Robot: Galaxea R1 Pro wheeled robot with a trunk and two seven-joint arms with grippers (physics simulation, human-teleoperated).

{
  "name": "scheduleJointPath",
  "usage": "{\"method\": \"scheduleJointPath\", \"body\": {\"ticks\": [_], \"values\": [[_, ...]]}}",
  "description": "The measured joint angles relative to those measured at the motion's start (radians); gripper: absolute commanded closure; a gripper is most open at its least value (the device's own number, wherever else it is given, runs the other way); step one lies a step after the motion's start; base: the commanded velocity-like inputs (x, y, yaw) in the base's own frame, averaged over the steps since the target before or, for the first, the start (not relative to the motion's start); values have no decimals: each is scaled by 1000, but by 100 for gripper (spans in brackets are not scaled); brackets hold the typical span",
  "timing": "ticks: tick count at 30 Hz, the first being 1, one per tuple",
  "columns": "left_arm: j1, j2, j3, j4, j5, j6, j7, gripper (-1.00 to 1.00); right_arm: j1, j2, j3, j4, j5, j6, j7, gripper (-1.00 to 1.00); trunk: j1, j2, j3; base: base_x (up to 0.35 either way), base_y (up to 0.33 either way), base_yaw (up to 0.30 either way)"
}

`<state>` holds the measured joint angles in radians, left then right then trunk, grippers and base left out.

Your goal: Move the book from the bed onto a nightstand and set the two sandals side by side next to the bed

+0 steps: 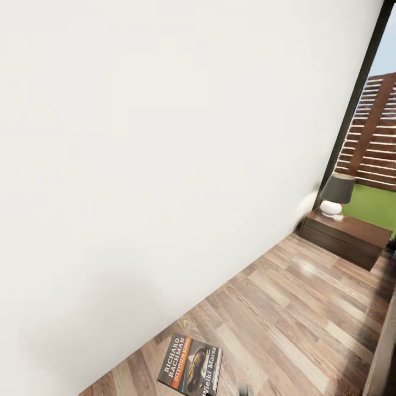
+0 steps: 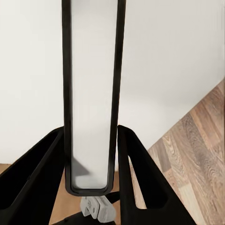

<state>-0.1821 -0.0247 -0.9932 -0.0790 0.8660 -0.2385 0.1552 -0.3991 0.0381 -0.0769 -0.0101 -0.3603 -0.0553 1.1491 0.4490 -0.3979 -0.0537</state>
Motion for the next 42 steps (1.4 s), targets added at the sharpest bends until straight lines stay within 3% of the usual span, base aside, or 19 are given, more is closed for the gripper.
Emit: {"method": "scheduleJointPath", "body": {"ticks": [22,42], "values": [[0,0,0,0,0,0,0,-100,0,0,0,0,0,0,1,100,0,0,-1,226,58,-277],[1,0,0,0,-1,0,0,-100,0,-2,-1,0,0,0,1,100,0,0,-16,231,13,-250]]}}
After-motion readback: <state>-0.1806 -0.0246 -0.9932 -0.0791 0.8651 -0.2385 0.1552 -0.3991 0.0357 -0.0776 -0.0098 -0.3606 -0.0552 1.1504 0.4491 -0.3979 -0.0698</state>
